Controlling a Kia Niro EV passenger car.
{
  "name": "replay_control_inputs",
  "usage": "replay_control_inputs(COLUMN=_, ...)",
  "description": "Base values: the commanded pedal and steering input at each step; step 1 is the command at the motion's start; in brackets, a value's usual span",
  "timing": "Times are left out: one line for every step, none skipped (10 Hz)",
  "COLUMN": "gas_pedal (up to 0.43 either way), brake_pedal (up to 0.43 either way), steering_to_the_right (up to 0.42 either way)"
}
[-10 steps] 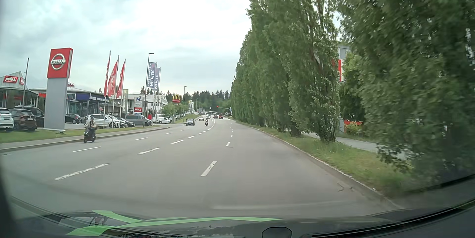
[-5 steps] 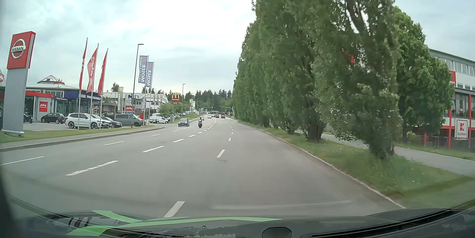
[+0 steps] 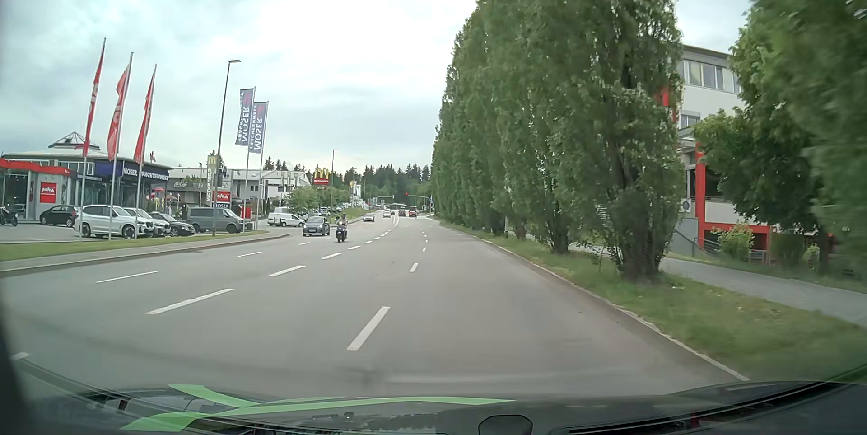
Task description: Follow the waypoints while adhering to traffic rules and regulations
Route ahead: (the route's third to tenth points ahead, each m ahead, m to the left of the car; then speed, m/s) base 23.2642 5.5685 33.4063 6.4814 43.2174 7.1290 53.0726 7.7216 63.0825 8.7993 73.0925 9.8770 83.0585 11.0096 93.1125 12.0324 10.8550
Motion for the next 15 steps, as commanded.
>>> replay_control_inputs(gas_pedal=0.079, brake_pedal=0.000, steering_to_the_right=-0.011)
replay_control_inputs(gas_pedal=0.079, brake_pedal=0.000, steering_to_the_right=-0.011)
replay_control_inputs(gas_pedal=0.079, brake_pedal=0.000, steering_to_the_right=-0.011)
replay_control_inputs(gas_pedal=0.079, brake_pedal=0.000, steering_to_the_right=-0.011)
replay_control_inputs(gas_pedal=0.079, brake_pedal=0.000, steering_to_the_right=-0.011)
replay_control_inputs(gas_pedal=0.079, brake_pedal=0.000, steering_to_the_right=-0.011)
replay_control_inputs(gas_pedal=0.079, brake_pedal=0.000, steering_to_the_right=-0.011)
replay_control_inputs(gas_pedal=0.079, brake_pedal=0.000, steering_to_the_right=-0.011)
replay_control_inputs(gas_pedal=0.079, brake_pedal=0.000, steering_to_the_right=-0.011)
replay_control_inputs(gas_pedal=0.079, brake_pedal=0.000, steering_to_the_right=-0.011)
replay_control_inputs(gas_pedal=0.079, brake_pedal=0.000, steering_to_the_right=-0.011)
replay_control_inputs(gas_pedal=0.079, brake_pedal=0.000, steering_to_the_right=-0.011)
replay_control_inputs(gas_pedal=0.079, brake_pedal=0.000, steering_to_the_right=-0.010)
replay_control_inputs(gas_pedal=0.079, brake_pedal=0.000, steering_to_the_right=-0.010)
replay_control_inputs(gas_pedal=0.079, brake_pedal=0.000, steering_to_the_right=-0.009)
